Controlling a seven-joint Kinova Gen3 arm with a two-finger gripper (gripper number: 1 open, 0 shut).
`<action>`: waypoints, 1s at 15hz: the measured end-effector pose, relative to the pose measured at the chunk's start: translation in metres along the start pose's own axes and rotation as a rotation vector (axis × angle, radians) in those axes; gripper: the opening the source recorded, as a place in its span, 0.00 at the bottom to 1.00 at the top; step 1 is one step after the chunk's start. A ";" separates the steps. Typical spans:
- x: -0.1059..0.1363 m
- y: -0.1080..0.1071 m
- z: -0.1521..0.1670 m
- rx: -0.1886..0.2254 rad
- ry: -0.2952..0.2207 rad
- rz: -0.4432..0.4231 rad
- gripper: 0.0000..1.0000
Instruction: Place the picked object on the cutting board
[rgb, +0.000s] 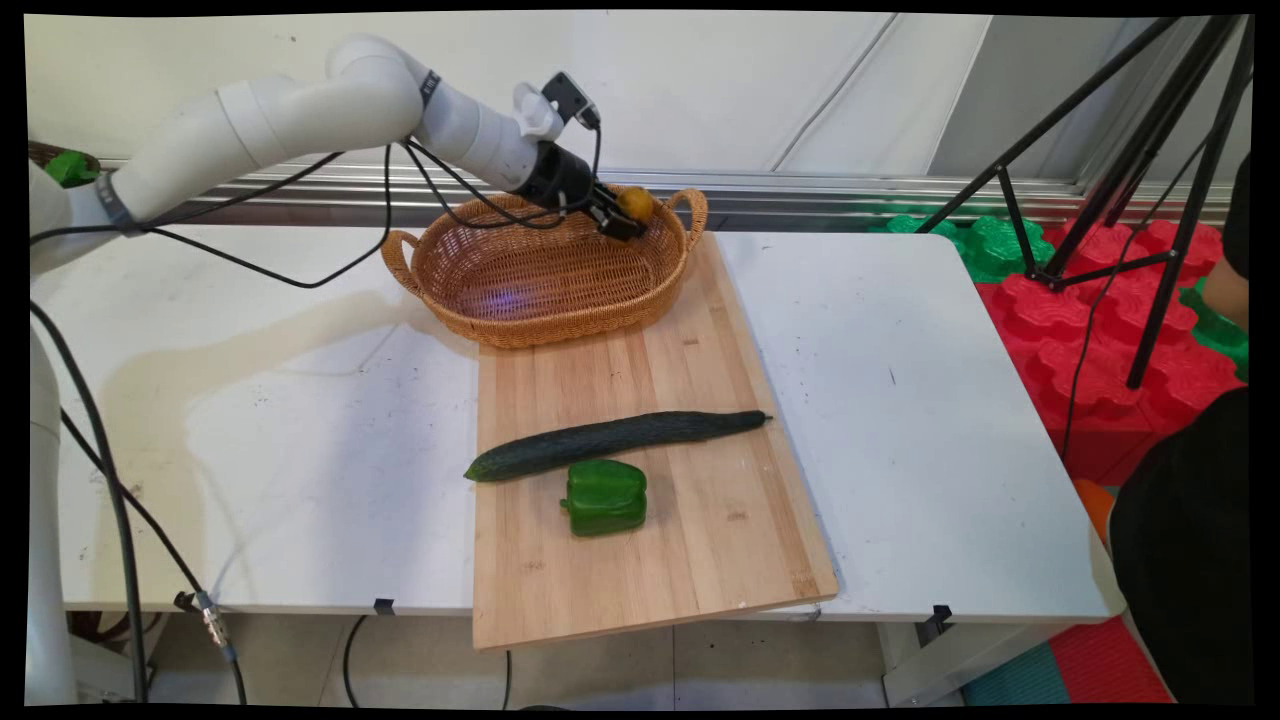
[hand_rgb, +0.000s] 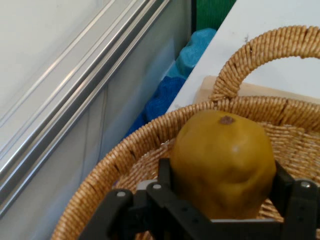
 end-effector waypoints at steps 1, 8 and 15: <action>0.000 0.000 -0.005 0.000 0.004 -0.001 0.00; 0.003 -0.001 -0.060 -0.024 0.031 -0.010 0.00; 0.006 0.013 -0.124 -0.130 0.048 0.009 0.00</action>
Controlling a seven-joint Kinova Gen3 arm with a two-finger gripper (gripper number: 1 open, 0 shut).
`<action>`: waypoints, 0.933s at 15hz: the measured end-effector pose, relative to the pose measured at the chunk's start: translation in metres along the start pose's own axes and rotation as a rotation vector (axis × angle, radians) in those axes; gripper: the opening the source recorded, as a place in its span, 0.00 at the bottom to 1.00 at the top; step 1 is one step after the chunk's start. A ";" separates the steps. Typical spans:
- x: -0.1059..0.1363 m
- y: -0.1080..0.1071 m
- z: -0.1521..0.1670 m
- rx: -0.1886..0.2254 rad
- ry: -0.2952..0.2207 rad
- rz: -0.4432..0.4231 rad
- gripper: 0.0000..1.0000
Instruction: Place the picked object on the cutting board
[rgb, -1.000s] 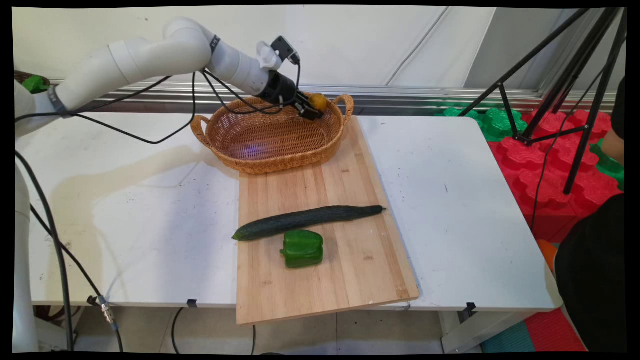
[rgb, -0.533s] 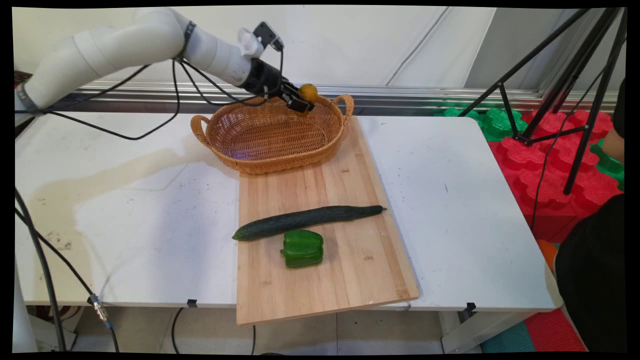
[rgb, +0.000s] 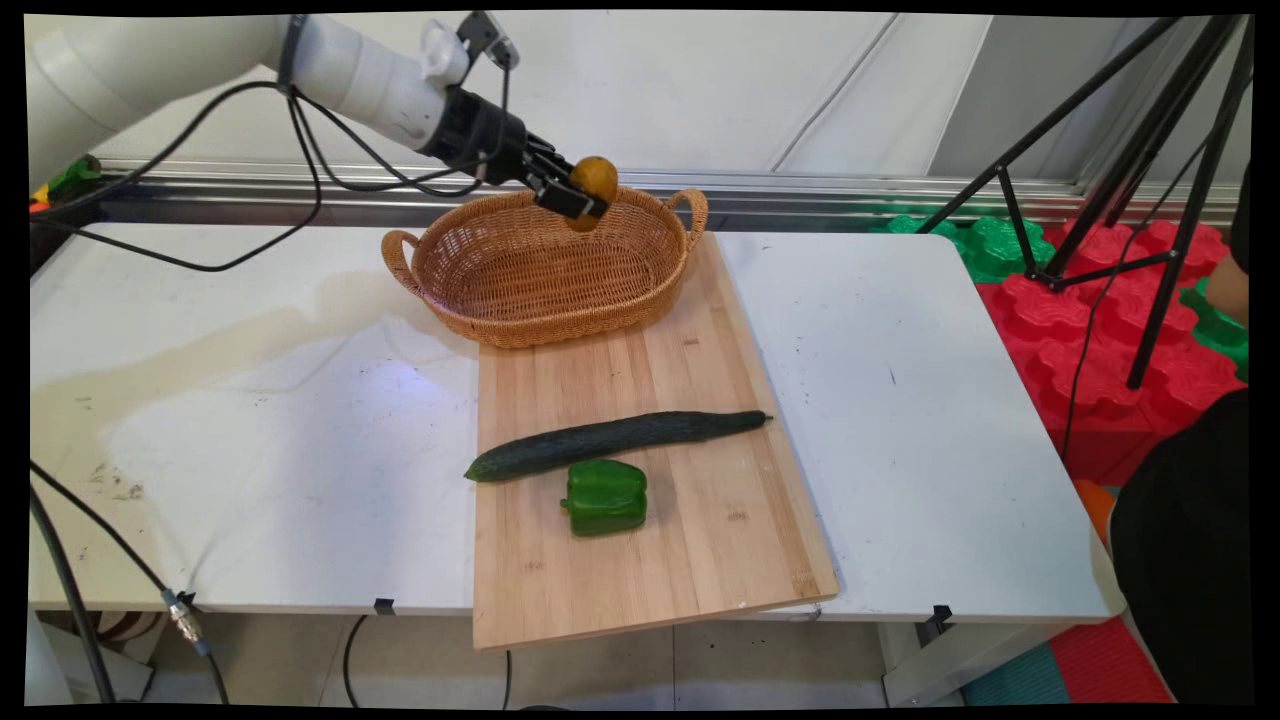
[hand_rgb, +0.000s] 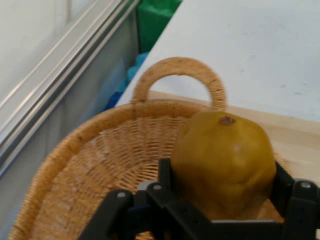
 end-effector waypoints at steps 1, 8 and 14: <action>0.001 0.005 -0.008 -0.020 0.002 0.004 0.00; 0.005 0.044 -0.029 -0.150 -0.014 0.055 0.00; 0.004 0.078 -0.003 -0.220 -0.067 0.077 0.00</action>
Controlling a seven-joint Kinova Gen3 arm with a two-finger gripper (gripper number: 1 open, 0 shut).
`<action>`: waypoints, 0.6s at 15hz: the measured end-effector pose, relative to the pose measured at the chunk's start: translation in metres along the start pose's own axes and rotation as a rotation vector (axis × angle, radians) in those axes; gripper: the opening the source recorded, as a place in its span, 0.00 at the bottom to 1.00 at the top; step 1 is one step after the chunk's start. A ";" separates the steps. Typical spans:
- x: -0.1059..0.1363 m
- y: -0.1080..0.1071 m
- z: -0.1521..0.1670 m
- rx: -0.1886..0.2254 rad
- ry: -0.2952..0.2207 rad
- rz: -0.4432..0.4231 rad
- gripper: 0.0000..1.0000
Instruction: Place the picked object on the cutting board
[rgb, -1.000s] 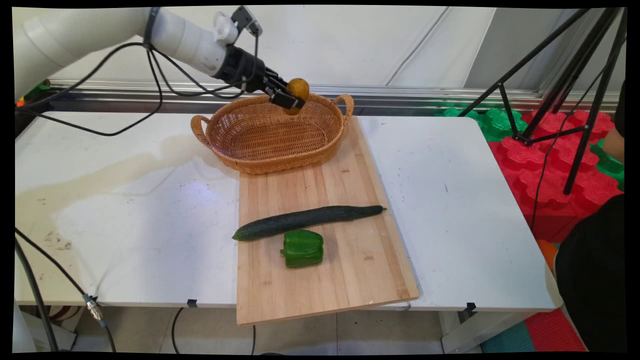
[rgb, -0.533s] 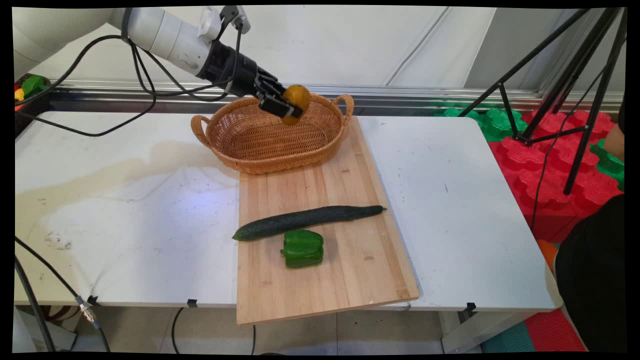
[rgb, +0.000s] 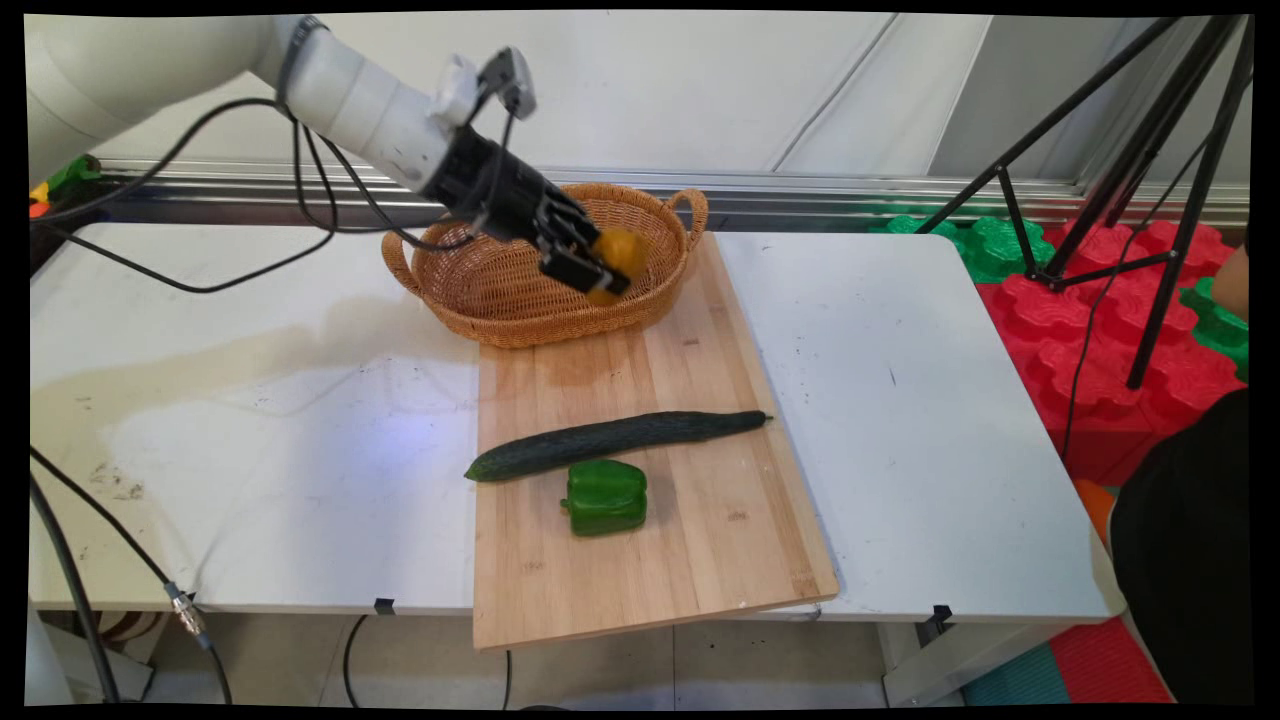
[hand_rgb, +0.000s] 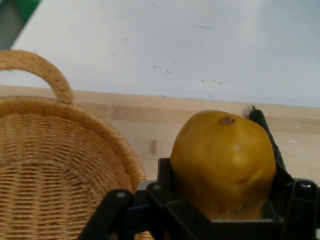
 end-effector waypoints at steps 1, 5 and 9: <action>0.000 0.003 0.008 -0.007 -0.013 -0.002 0.00; -0.001 0.015 0.044 -0.035 -0.073 -0.005 0.00; -0.002 0.022 0.072 -0.048 -0.124 -0.006 0.00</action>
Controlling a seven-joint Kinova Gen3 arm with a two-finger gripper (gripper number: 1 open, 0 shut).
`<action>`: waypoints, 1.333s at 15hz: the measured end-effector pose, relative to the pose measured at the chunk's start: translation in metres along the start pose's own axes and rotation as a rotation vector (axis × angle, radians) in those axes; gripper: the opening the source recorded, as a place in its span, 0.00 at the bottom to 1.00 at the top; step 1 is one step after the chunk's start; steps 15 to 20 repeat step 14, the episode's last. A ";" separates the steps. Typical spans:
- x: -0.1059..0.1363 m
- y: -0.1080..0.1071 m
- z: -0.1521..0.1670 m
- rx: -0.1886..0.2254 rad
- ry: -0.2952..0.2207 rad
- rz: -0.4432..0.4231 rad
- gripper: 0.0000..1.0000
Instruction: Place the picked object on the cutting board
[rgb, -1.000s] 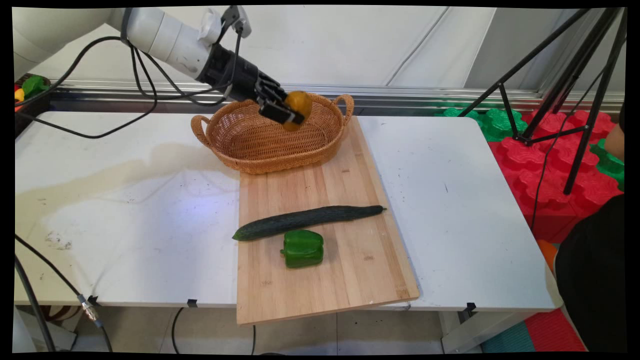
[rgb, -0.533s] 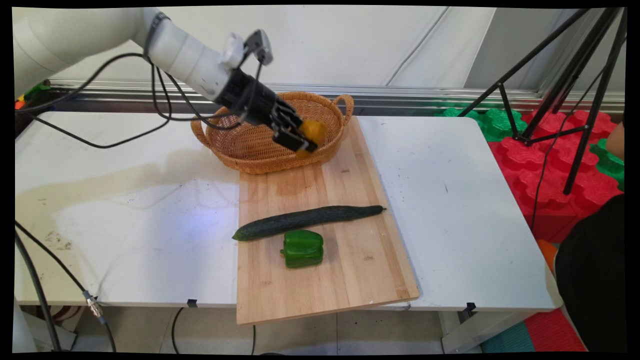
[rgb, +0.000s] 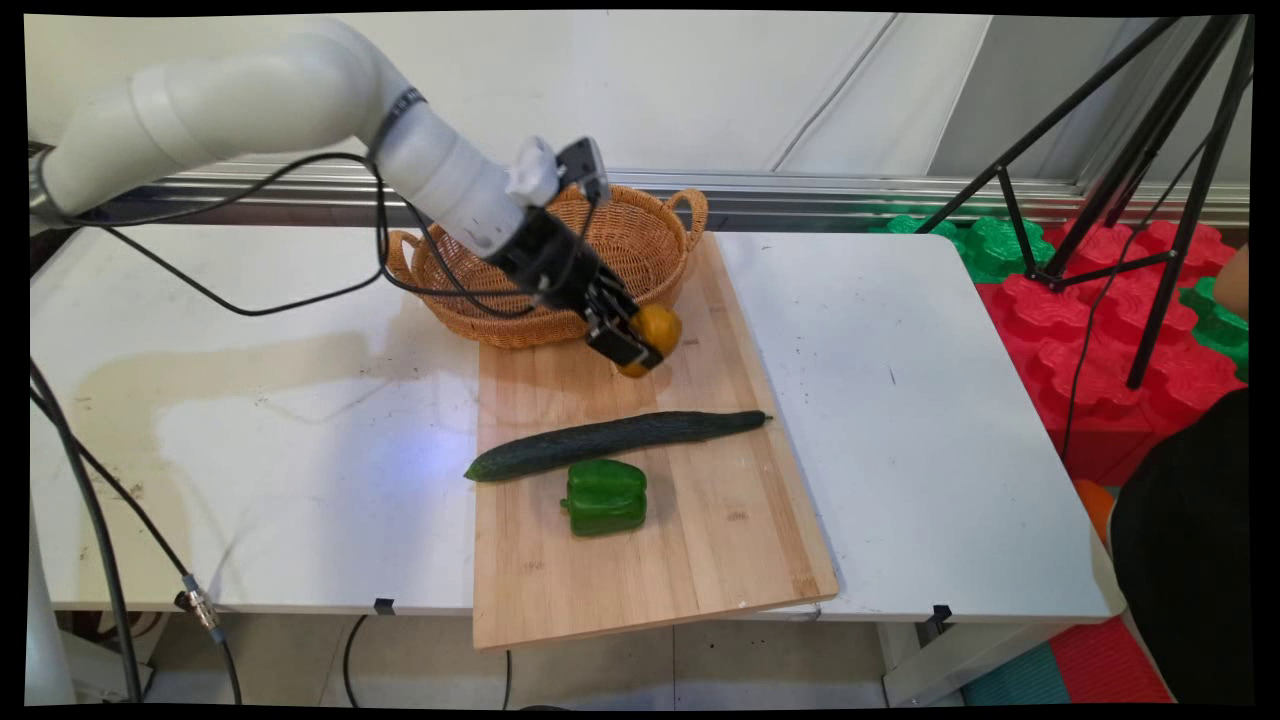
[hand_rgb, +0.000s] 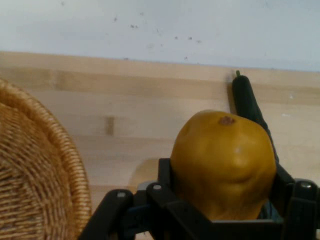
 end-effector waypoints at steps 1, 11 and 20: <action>0.001 0.001 0.009 -0.002 -0.017 -0.001 0.00; 0.003 0.005 0.056 0.006 -0.101 -0.002 0.00; 0.003 0.007 0.060 0.001 -0.108 -0.001 1.00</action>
